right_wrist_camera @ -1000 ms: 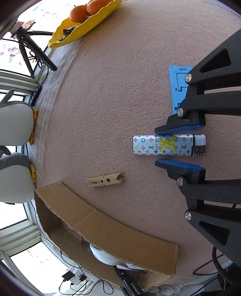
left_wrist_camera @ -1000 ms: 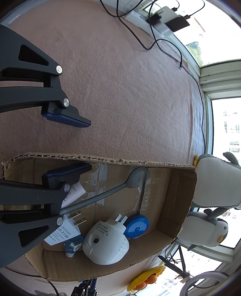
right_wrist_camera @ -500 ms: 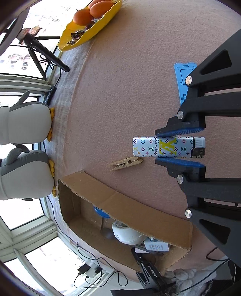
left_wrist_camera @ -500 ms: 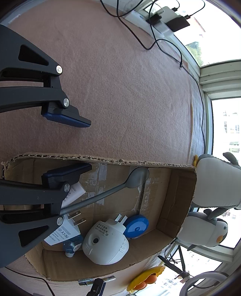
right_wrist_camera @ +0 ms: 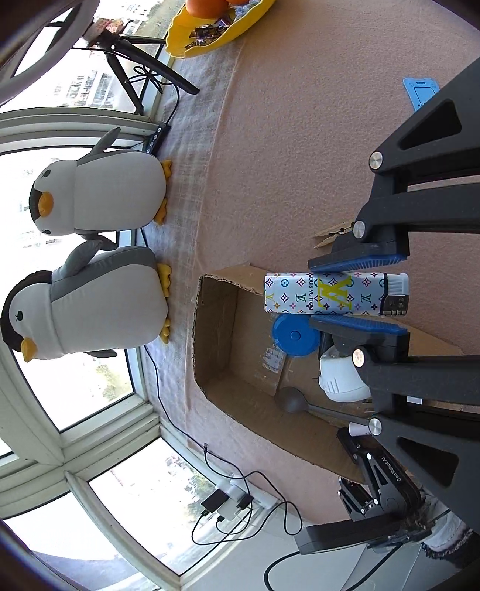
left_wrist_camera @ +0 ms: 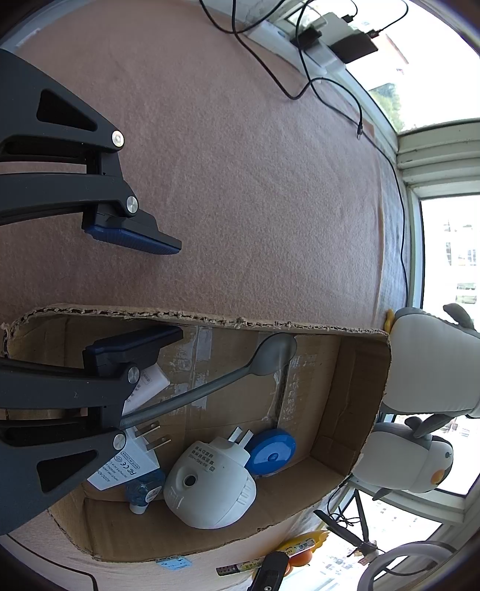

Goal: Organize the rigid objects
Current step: 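Carry the lighter into the box and release it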

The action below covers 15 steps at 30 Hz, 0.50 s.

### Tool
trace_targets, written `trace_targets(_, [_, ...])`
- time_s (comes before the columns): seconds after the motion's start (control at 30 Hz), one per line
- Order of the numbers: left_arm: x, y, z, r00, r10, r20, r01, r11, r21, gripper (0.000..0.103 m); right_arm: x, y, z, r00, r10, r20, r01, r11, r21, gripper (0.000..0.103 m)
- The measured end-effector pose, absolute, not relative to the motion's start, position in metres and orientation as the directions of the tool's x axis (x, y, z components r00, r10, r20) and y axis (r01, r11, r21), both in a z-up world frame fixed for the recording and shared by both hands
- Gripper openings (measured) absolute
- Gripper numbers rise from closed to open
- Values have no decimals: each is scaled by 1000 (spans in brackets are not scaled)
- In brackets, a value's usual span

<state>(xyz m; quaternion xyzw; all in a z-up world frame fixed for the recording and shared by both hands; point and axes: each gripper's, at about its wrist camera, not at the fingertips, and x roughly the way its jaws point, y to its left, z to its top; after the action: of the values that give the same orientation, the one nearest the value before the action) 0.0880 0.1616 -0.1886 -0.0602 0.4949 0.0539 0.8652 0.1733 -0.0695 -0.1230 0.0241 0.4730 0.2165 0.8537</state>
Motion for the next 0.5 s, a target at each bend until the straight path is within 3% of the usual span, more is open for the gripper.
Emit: trace_targets(0.5, [90,161,-188,506,32,-862,-153,987,-53,38,191,-33,-133,439,420,-794,-319,899,299,21])
